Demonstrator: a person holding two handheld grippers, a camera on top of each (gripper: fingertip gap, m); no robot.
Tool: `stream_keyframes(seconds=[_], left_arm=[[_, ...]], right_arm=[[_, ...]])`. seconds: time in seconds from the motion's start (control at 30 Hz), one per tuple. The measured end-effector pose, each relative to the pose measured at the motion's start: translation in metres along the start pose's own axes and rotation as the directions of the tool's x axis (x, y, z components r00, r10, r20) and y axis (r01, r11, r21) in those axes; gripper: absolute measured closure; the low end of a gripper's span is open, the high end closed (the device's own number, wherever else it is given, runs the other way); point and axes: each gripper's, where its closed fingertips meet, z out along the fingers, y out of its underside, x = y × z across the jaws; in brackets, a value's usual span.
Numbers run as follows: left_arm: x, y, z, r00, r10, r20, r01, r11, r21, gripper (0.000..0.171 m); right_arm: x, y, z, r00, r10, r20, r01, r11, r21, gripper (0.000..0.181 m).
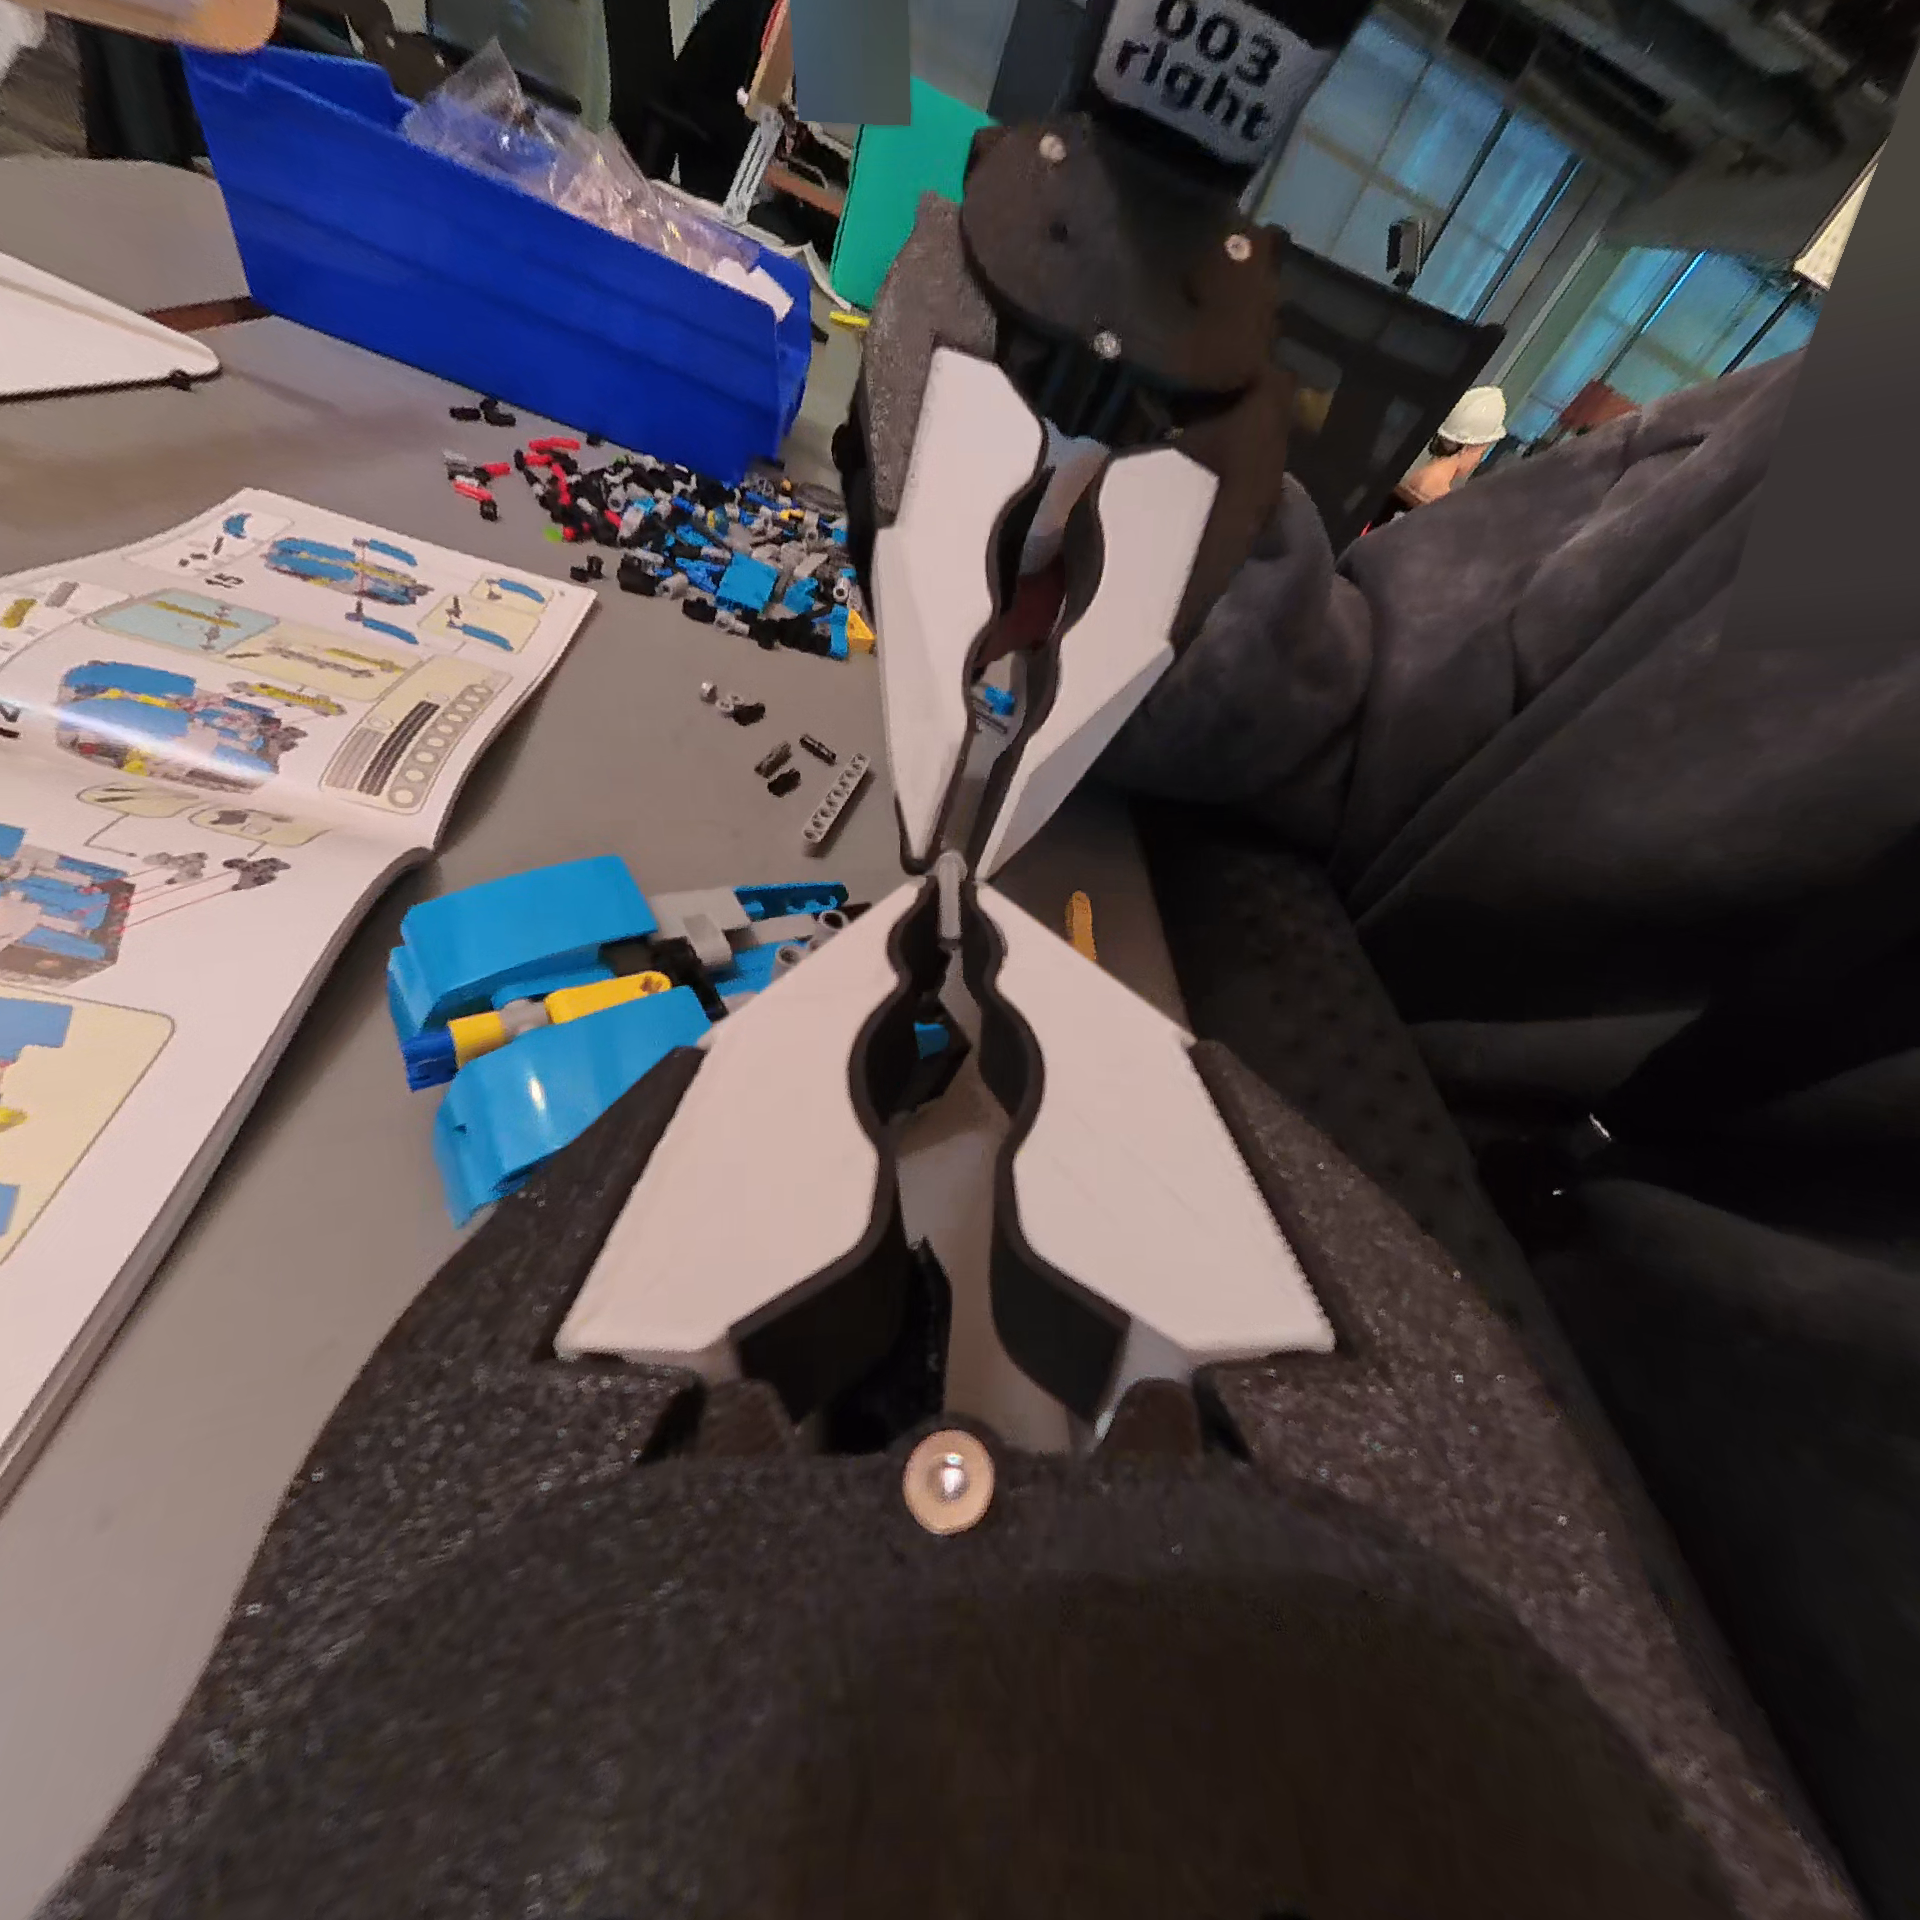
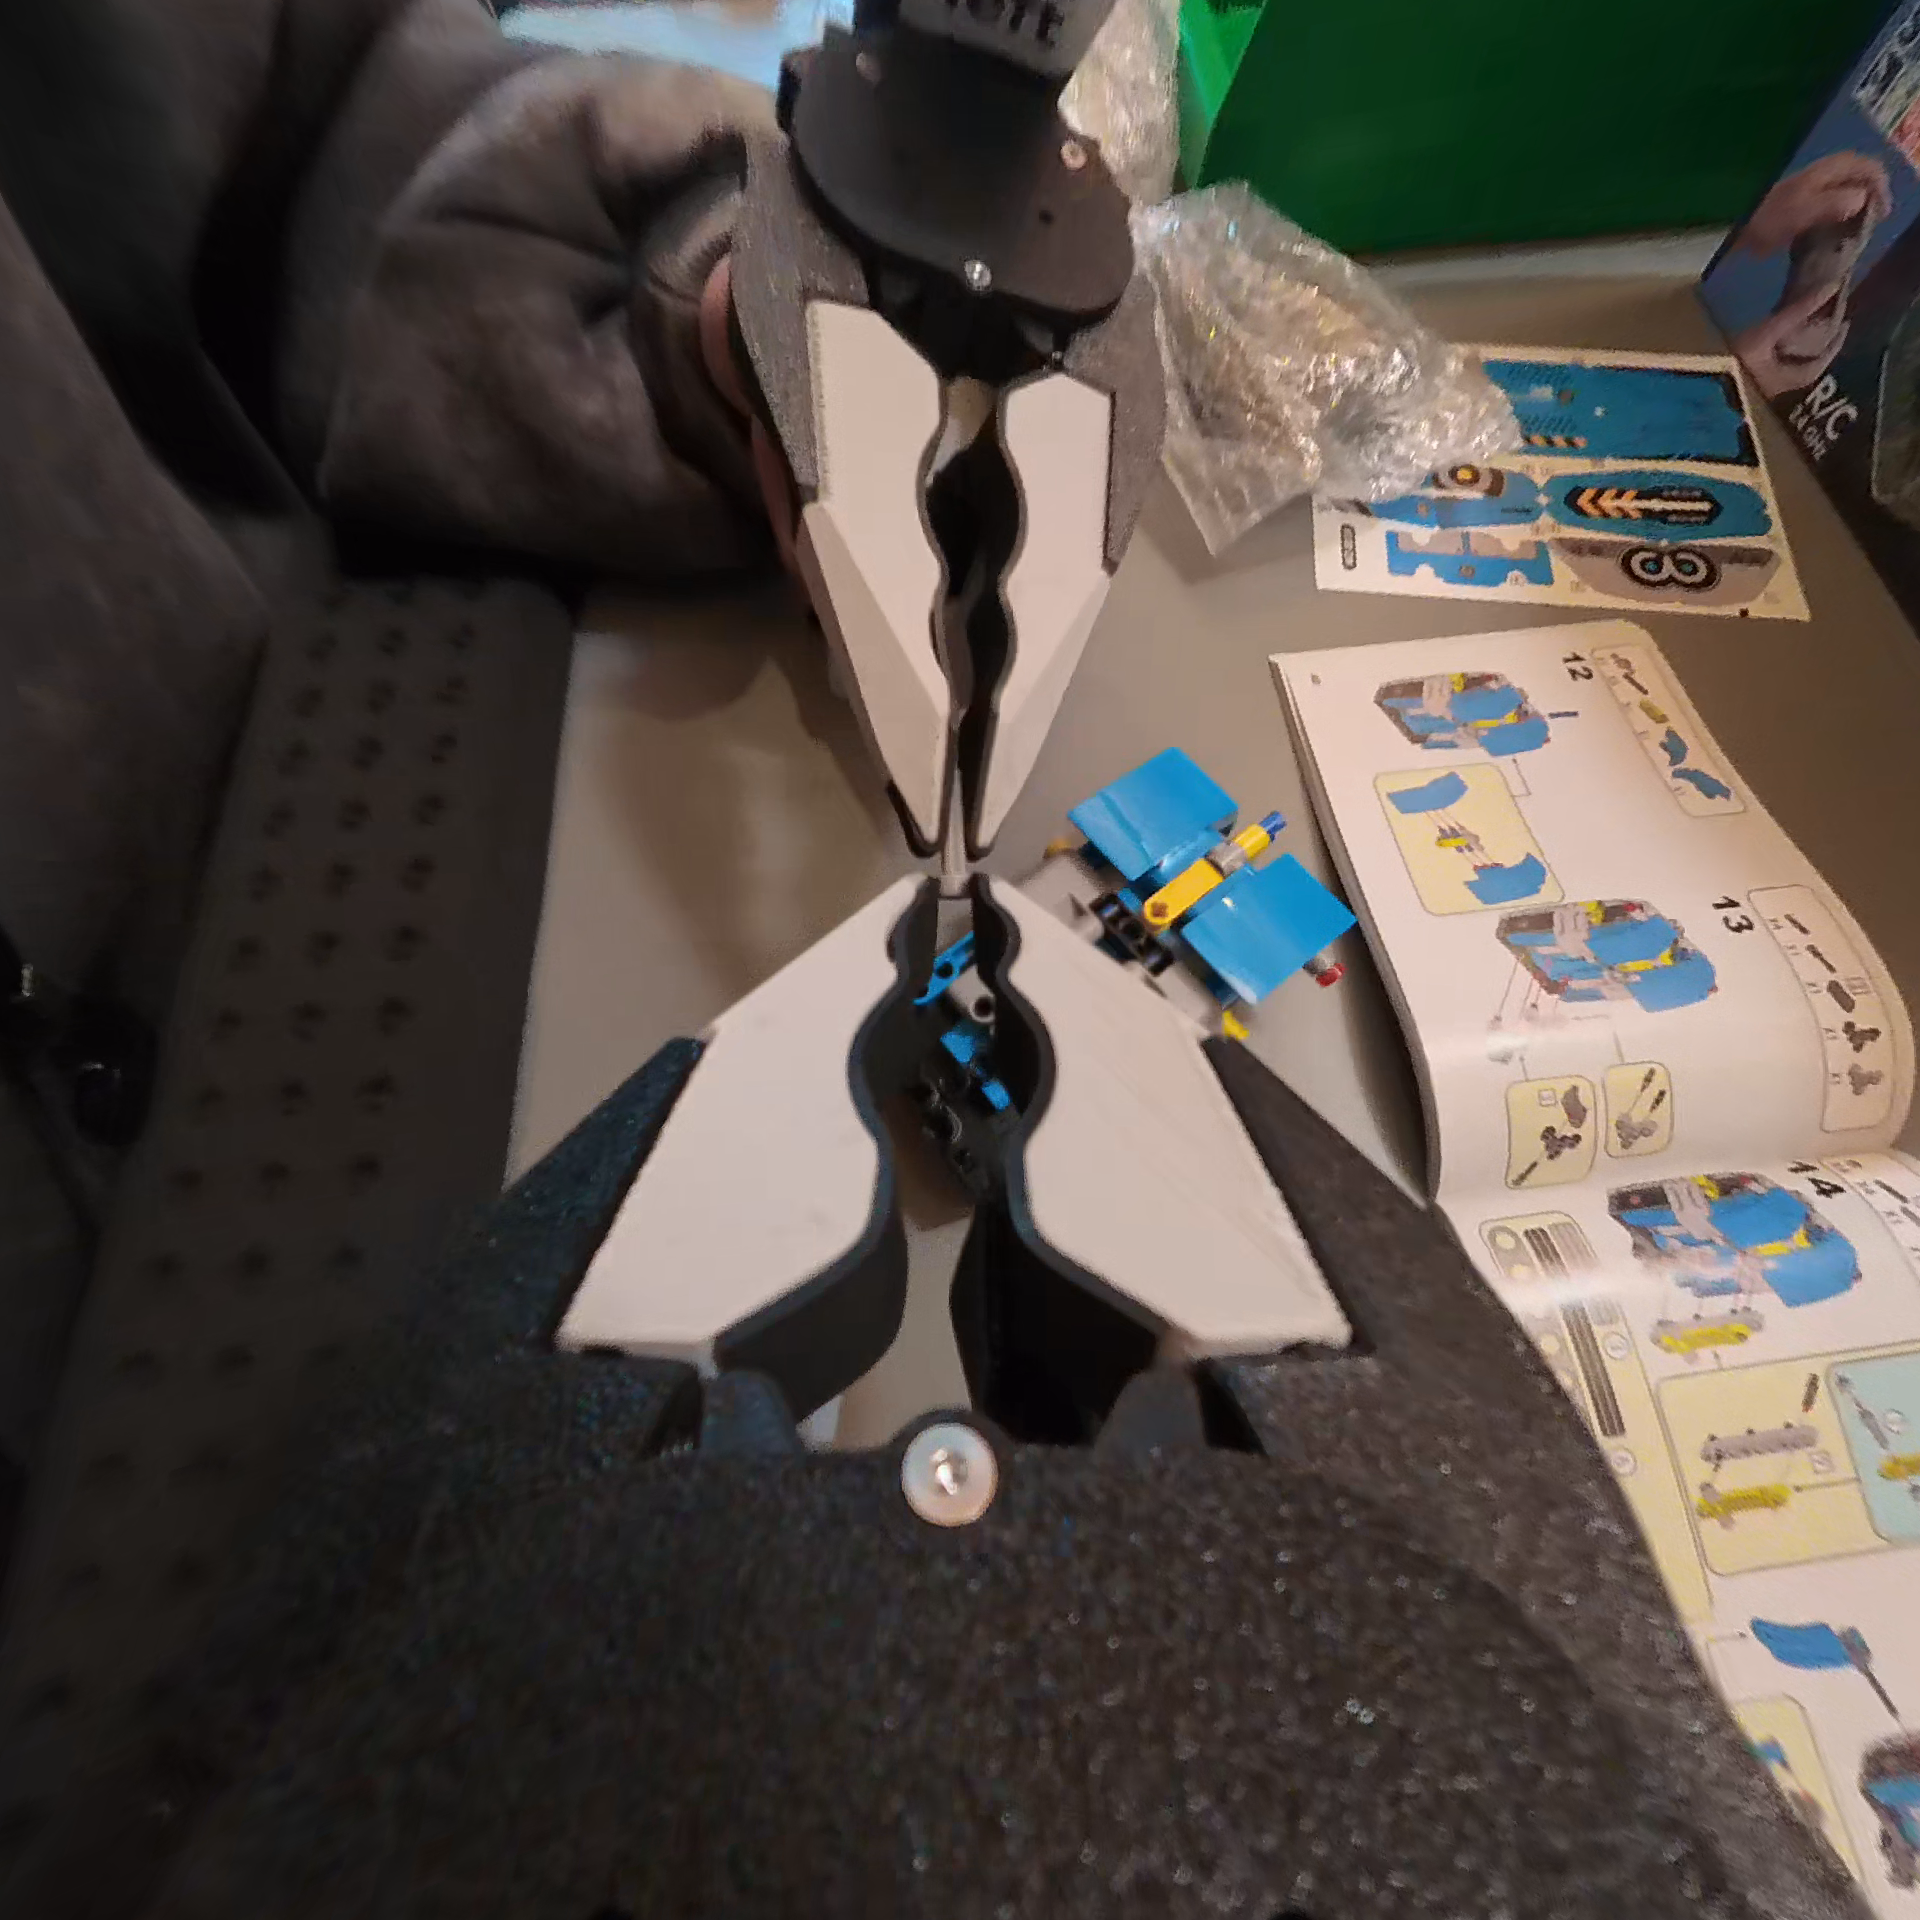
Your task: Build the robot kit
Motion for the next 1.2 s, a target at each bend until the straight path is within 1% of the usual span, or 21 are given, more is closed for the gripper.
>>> stream_keyframes(seconds=[0.1,0.23,0.3,0.33,0.43,0.6,0.67,0.73,0.8,0.83,0.87,0.93,1.0,1.07,1.1,1.13,1.2], left_arm=[[-0.001,0.004,0.002,1.0,0.022,0.018,-0.021,0.999,-0.036,0.17],[-0.012,0.017,0.005,0.988,0.109,0.113,-0.095,0.987,-0.127,0.17],[-0.017,0.017,0.006,0.978,0.144,0.149,-0.126,0.985,-0.12,0.169],[-0.017,0.014,0.006,0.978,0.142,0.15,-0.128,0.987,-0.099,0.169],[-0.016,0.0,0.002,0.986,0.094,0.14,-0.094,0.996,-0.003,0.169],[-0.013,-0.011,-0.001,0.991,0.061,0.115,-0.07,0.995,0.074,0.169],[-0.013,-0.017,-0.004,0.992,0.05,0.117,-0.063,0.992,0.112,0.169],[-0.016,-0.028,-0.01,0.992,0.008,0.125,-0.031,0.982,0.188,0.169],[-0.021,-0.041,-0.018,0.99,-0.09,0.111,0.053,0.952,0.3,0.168],[-0.023,-0.047,-0.022,0.985,-0.148,0.09,0.107,0.929,0.355,0.168],[-0.024,-0.05,-0.025,0.977,-0.204,0.054,0.167,0.903,0.397,0.168],[-0.025,-0.055,-0.027,0.954,-0.299,-0.026,0.279,0.85,0.448,0.168],[-0.023,-0.057,-0.028,0.927,-0.36,-0.108,0.367,0.803,0.469,0.168],[-0.023,-0.056,-0.028,0.908,-0.392,-0.15,0.414,0.778,0.473,0.169],[-0.022,-0.056,-0.028,0.903,-0.395,-0.166,0.425,0.776,0.466,0.168],[-0.022,-0.056,-0.028,0.901,-0.399,-0.172,0.432,0.775,0.462,0.168],[-0.021,-0.056,-0.028,0.899,-0.398,-0.181,0.435,0.774,0.46,0.168]], right_arm=[[0.0,0.004,0.002,0.998,-0.044,-0.039,0.042,0.998,-0.048,0.177],[0.006,0.018,0.011,0.976,-0.172,-0.136,0.142,0.968,-0.207,0.177],[0.013,0.02,0.012,0.963,-0.202,-0.181,0.155,0.958,-0.241,0.176],[0.014,0.018,0.011,0.96,-0.2,-0.194,0.155,0.962,-0.225,0.175],[0.019,0.005,0.005,0.956,-0.175,-0.236,0.15,0.981,-0.123,0.174],[0.018,-0.008,-0.006,0.969,-0.114,-0.221,0.118,0.993,0.002,0.171],[0.019,-0.01,-0.011,0.977,-0.063,-0.206,0.076,0.996,0.056,0.165],[0.027,-0.016,-0.018,0.971,-0.008,-0.239,0.039,0.991,0.126,0.152],[0.036,-0.023,-0.022,0.95,0.046,-0.31,0.015,0.981,0.192,0.14],[0.041,-0.027,-0.022,0.928,0.072,-0.365,0.011,0.975,0.221,0.13],[0.044,-0.031,-0.019,0.905,0.089,-0.417,0.016,0.97,0.241,0.125],[0.041,-0.038,-0.007,0.867,0.074,-0.492,0.044,0.974,0.224,0.121],[0.04,-0.044,0.0,0.814,0.01,-0.58,0.109,0.98,0.169,0.128],[0.04,-0.052,-0.007,0.744,-0.049,-0.667,0.195,0.97,0.146,0.147],[0.039,-0.056,-0.013,0.717,-0.062,-0.694,0.23,0.961,0.152,0.154],[0.038,-0.058,-0.016,0.706,-0.066,-0.705,0.247,0.956,0.158,0.157],[0.037,-0.056,-0.014,0.716,-0.069,-0.695,0.234,0.961,0.146,0.156]])
